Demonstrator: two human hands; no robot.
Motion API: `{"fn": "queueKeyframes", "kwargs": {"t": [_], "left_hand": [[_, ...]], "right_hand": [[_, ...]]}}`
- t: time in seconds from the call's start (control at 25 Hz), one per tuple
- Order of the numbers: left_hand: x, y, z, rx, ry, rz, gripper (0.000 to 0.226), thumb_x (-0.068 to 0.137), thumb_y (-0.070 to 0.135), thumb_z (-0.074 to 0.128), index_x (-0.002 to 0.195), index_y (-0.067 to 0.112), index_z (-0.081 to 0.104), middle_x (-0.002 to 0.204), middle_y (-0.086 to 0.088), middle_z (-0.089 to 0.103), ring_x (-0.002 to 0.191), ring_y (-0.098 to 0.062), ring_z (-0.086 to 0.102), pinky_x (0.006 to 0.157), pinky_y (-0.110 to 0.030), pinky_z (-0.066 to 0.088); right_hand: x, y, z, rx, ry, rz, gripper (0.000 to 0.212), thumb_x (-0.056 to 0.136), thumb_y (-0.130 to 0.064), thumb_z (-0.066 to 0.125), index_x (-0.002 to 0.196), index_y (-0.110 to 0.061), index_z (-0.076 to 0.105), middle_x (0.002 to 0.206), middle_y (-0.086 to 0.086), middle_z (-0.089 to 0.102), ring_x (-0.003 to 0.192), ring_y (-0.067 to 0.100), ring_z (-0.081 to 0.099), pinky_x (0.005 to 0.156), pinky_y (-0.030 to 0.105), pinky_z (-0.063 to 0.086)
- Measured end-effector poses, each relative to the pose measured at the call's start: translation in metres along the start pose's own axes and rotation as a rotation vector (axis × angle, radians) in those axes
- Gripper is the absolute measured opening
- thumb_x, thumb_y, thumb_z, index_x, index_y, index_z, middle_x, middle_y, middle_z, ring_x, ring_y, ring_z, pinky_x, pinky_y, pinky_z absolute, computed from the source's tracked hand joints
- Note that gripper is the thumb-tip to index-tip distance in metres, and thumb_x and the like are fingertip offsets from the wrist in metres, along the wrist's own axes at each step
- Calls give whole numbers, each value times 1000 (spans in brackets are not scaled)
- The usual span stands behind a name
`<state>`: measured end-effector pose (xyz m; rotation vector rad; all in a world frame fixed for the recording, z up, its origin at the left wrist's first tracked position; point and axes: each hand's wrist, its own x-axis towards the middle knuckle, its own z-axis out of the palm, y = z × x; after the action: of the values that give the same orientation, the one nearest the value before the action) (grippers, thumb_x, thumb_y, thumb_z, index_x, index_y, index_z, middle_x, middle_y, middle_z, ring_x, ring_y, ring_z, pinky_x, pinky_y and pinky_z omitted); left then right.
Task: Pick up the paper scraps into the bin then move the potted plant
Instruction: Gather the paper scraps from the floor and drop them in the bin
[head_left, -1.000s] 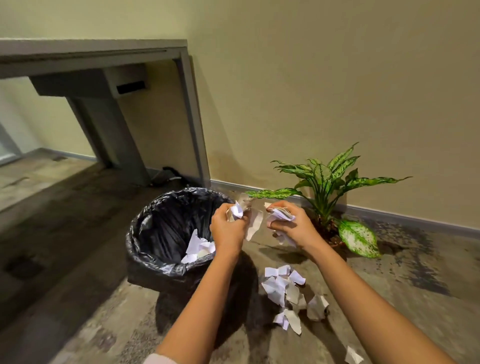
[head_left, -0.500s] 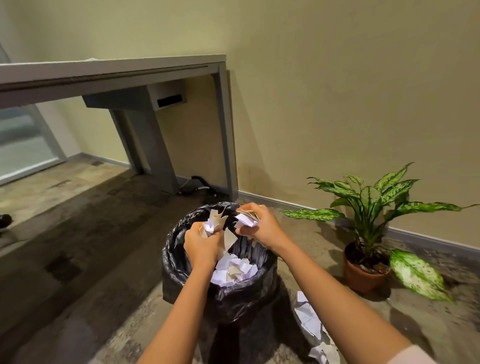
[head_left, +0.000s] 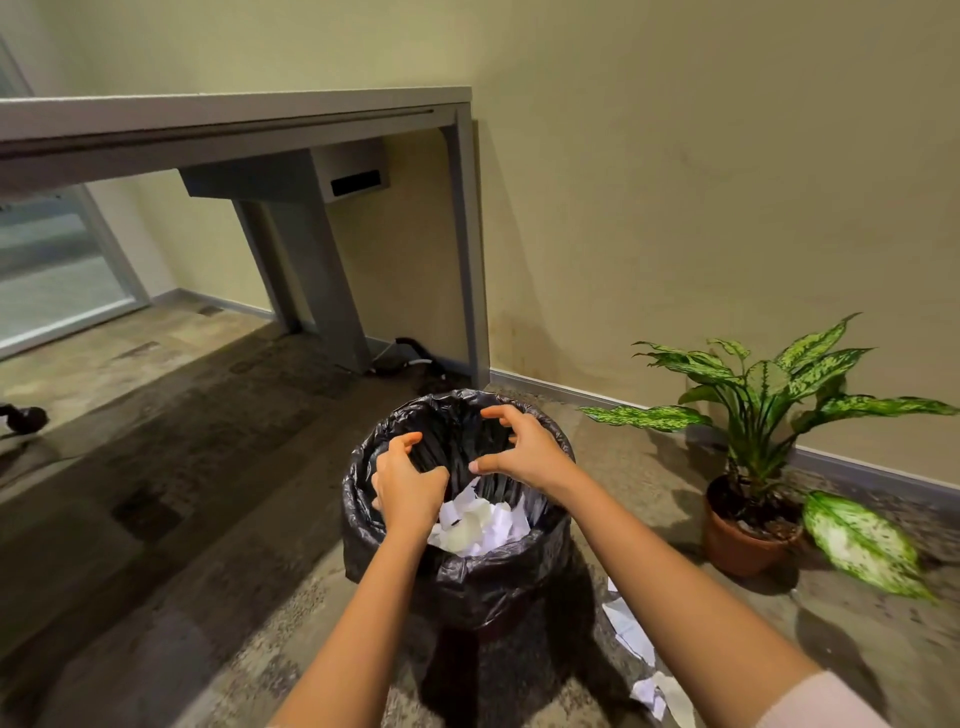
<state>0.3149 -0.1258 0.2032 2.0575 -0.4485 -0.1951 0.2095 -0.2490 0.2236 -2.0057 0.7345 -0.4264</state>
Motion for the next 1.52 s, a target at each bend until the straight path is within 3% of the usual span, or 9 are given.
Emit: {"fn": "queueKeyframes", "kwargs": {"t": [0.48,0.68,0.76,0.92,1.04,1.2,1.36,1.52], "left_hand": [[-48,49,28,-20,-96,191,46,80,18,68,123,27,54,129,-2,53,121,-25,51,101,-51,43],[-97,71,55,-302,-90,400,30,84,12,67,111,22,60,104,3,66,89,-12,64,84,-34,55],[-120,70,72,-327,-110,461,26,86,15,66,110,22,60,98,4,66,85,-10,64,77,-28,54],[-163,41,117,-264,-255,468,23,85,20,68,106,26,61,97,8,65,81,-5,63,71,-23,52],[-197,6,150,-162,-387,428,23,83,20,71,104,24,63,99,9,66,77,1,62,69,-23,51],[-235,-43,196,6,-627,382,30,80,19,72,108,22,62,107,8,63,76,1,60,65,-8,44],[-262,-80,225,157,-798,335,43,76,24,78,115,20,59,113,2,59,75,-11,60,76,-29,52],[-282,-101,241,276,-965,315,57,72,25,83,121,16,54,122,-5,52,93,-12,60,87,-26,48]], "right_hand": [[-42,2,-54,57,116,-19,57,71,-17,80,123,-21,57,128,4,56,122,17,49,98,36,42],[-82,40,-87,18,249,28,53,72,-22,79,120,-26,59,131,3,53,120,19,49,91,32,43],[-104,66,-96,-8,275,74,52,73,-21,79,121,-26,59,131,4,51,119,20,49,90,30,42],[-149,131,-106,-76,253,192,54,73,-22,80,122,-24,59,128,5,51,118,22,52,93,33,45],[-180,185,-110,-156,212,314,57,69,-20,81,122,-24,60,125,9,52,116,26,52,87,30,47],[-223,255,-118,-247,152,503,58,69,-21,80,123,-22,58,129,11,53,121,26,51,94,30,44],[-271,320,-130,-258,158,710,56,69,-18,75,123,-22,57,131,16,52,125,30,47,98,36,47],[-311,358,-136,-143,238,833,61,75,-8,69,133,-13,51,137,12,52,118,27,54,96,36,49]]}}
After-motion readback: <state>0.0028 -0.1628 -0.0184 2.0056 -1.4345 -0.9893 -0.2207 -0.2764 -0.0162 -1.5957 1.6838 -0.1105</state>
